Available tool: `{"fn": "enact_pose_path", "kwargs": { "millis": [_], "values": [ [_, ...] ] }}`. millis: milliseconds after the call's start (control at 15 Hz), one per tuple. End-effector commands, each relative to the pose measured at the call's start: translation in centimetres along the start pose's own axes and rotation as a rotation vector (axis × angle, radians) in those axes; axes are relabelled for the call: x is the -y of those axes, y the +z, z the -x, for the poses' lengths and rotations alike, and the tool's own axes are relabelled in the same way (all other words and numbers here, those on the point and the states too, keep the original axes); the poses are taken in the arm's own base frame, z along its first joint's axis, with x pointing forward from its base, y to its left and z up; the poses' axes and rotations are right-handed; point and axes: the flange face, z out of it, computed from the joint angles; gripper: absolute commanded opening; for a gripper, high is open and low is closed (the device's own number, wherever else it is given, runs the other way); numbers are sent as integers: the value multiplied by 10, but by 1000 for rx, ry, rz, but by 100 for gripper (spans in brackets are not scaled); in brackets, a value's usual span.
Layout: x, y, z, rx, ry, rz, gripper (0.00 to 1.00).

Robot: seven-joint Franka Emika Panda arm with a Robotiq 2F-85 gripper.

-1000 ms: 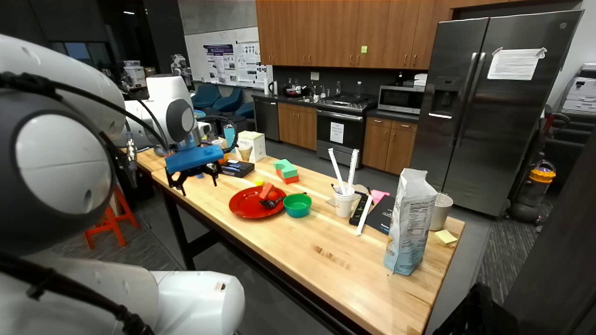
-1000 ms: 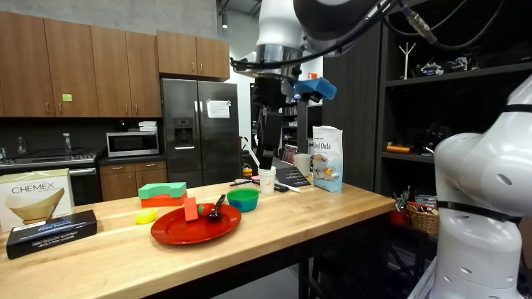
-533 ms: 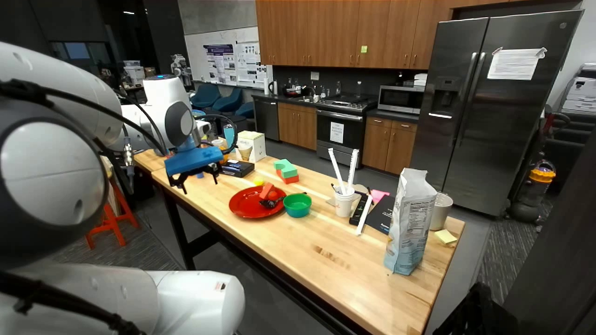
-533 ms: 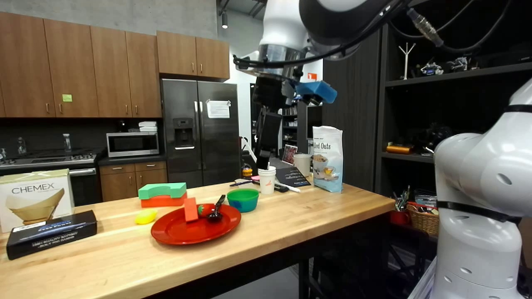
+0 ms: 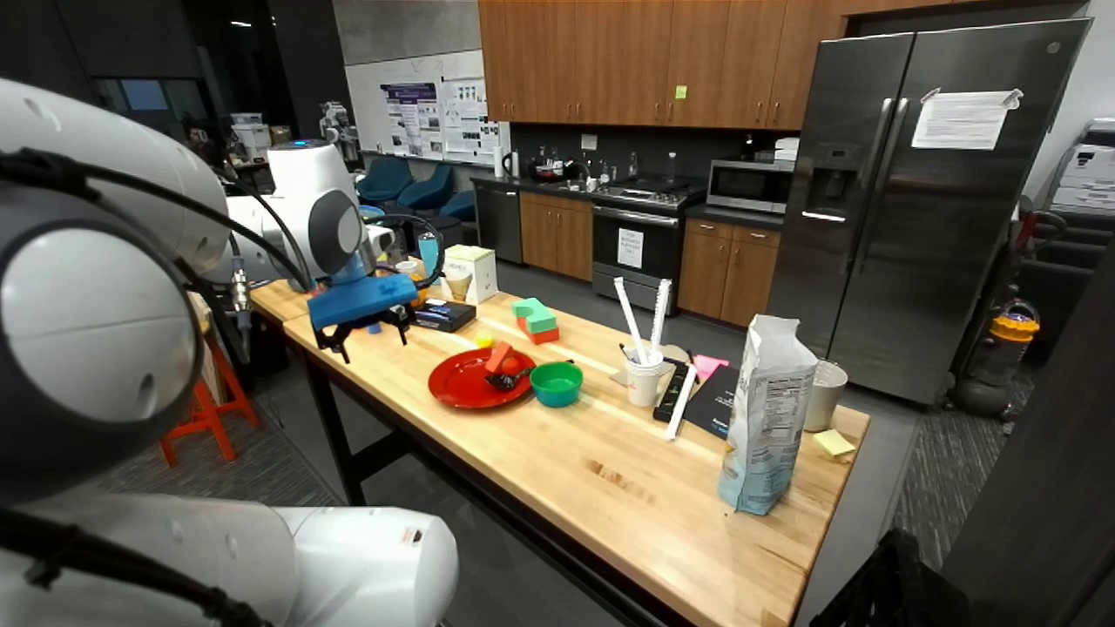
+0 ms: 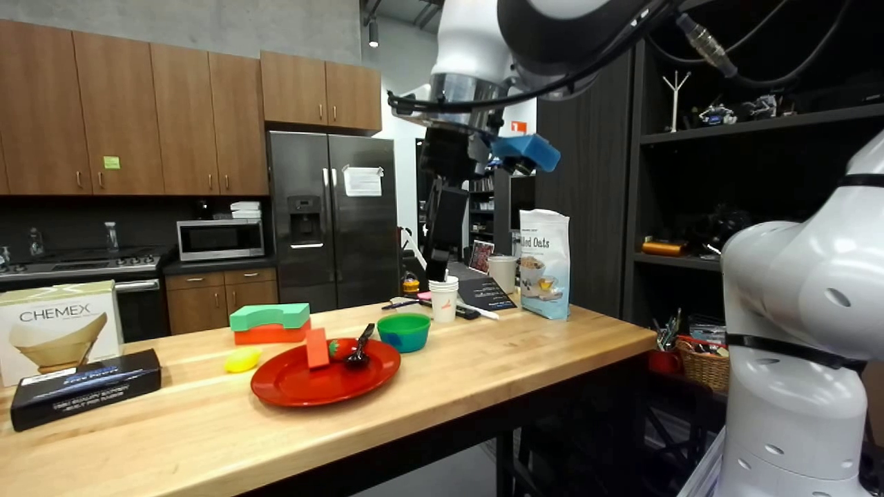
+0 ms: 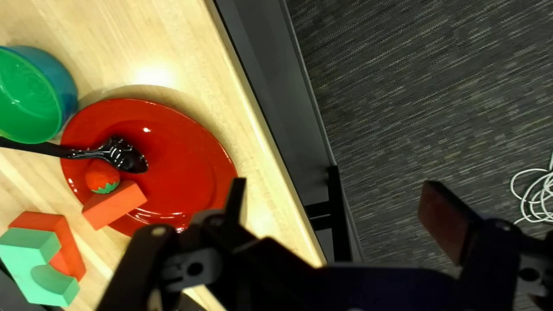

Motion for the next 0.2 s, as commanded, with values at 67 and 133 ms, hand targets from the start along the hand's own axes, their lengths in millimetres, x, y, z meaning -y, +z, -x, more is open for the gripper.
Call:
{"fn": "enact_pose_path", "kwargs": {
  "millis": [67,133],
  "values": [
    [0,-1,0,1,0,0,100],
    [0,-1,0,1,0,0,100]
  ]
}}
